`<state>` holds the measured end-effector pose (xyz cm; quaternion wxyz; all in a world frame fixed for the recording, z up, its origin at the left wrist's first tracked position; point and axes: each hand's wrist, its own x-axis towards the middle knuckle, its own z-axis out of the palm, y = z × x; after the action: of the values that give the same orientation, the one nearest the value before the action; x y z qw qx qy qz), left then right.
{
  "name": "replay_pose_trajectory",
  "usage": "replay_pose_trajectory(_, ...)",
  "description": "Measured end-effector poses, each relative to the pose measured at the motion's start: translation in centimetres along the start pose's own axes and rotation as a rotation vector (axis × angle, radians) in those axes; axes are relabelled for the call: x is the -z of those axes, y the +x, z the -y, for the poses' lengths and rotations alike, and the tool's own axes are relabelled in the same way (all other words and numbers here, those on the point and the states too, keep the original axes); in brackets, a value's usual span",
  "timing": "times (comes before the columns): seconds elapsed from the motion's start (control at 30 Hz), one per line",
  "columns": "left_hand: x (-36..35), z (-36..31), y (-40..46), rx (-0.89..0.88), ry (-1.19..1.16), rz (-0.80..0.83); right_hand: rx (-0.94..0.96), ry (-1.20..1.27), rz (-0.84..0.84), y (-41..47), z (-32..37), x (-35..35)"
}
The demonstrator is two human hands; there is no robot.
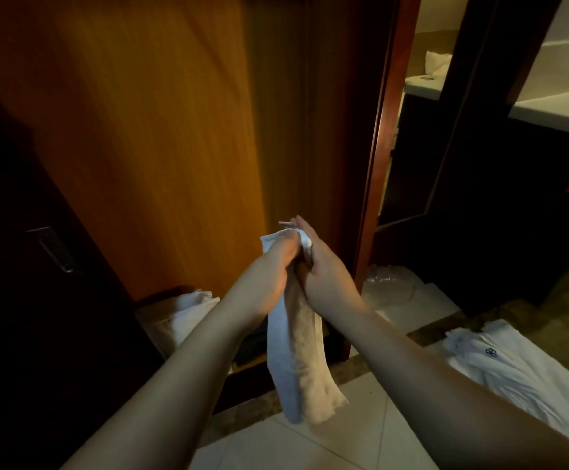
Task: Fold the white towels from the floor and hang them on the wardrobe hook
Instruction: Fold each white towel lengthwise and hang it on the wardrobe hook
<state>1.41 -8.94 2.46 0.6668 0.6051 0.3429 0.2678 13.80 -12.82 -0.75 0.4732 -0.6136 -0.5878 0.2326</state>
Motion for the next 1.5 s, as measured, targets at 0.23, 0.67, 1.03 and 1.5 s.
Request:
replay_pose_trajectory(0.23,1.4,1.4,1.1,-0.047,0.081,-0.330,-0.115,0.184,-0.013,1.4,-0.6,2.4)
replay_pose_trajectory(0.67,5.3,4.9,3.3,0.069,-0.171,-0.115,-0.092,0.785,0.113,4.5,-0.5,7.3)
replay_pose_trajectory(1.03,8.2,-0.7,3.5,-0.231,0.407,-0.156,-0.125,-0.044,-0.038,3.3,-2.5,10.6)
replay_pose_trajectory(1.5,10.6,-4.8,4.0,-0.367,0.327,-0.187,-0.130,-0.099,-0.130,6.7,-2.1,9.4)
